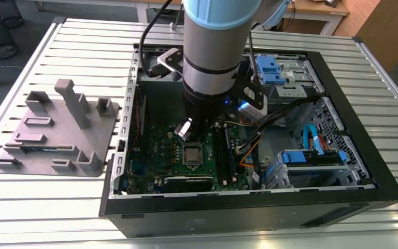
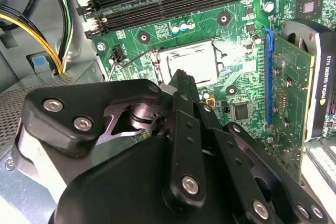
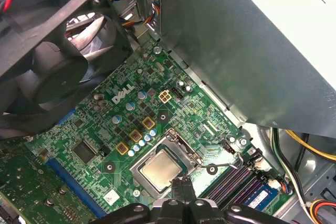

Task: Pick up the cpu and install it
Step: 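Install the first cpu locking lever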

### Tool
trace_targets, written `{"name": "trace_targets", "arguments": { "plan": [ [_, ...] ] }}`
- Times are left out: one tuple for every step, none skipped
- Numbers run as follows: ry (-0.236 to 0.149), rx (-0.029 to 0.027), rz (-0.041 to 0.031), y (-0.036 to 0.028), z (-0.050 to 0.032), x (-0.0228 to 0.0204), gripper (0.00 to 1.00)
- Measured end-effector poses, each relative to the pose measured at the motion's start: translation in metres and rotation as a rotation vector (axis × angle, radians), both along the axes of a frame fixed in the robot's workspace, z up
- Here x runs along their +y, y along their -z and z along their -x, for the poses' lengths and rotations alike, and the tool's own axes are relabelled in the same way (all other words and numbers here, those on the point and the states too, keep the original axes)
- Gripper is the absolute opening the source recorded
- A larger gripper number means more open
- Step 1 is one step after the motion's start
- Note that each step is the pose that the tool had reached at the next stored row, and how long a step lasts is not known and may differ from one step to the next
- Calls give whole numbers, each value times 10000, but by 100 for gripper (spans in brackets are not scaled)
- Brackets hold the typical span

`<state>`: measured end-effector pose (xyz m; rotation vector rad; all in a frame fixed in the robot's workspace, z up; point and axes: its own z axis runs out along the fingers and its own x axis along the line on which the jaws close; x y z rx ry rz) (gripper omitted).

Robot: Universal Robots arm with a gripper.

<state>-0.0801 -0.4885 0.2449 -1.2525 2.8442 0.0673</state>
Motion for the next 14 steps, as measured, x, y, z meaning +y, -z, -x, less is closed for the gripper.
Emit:
{"name": "trace_targets", "arguments": {
  "plan": [
    [0, 0, 0, 0, 0, 0, 11],
    [0, 0, 0, 0, 0, 0, 11],
    [0, 0, -1, 0, 0, 0, 11],
    [0, 0, 0, 0, 0, 0, 11],
    [-1, -1, 0, 0, 0, 0, 11],
    [0, -1, 0, 0, 0, 1, 11],
    [0, 0, 1, -8, 0, 1, 11],
    [0, 1, 3, -32, 0, 2, 11],
    [-1, -1, 0, -55, 0, 3, 11],
    [0, 0, 1, -76, 0, 5, 11],
    [0, 0, 0, -93, 0, 7, 11],
    [0, -1, 0, -111, 0, 9, 11],
    [-1, 0, 0, -134, 0, 10, 11],
    [-1, 1, 2, -160, 0, 10, 11]
  ]
}}
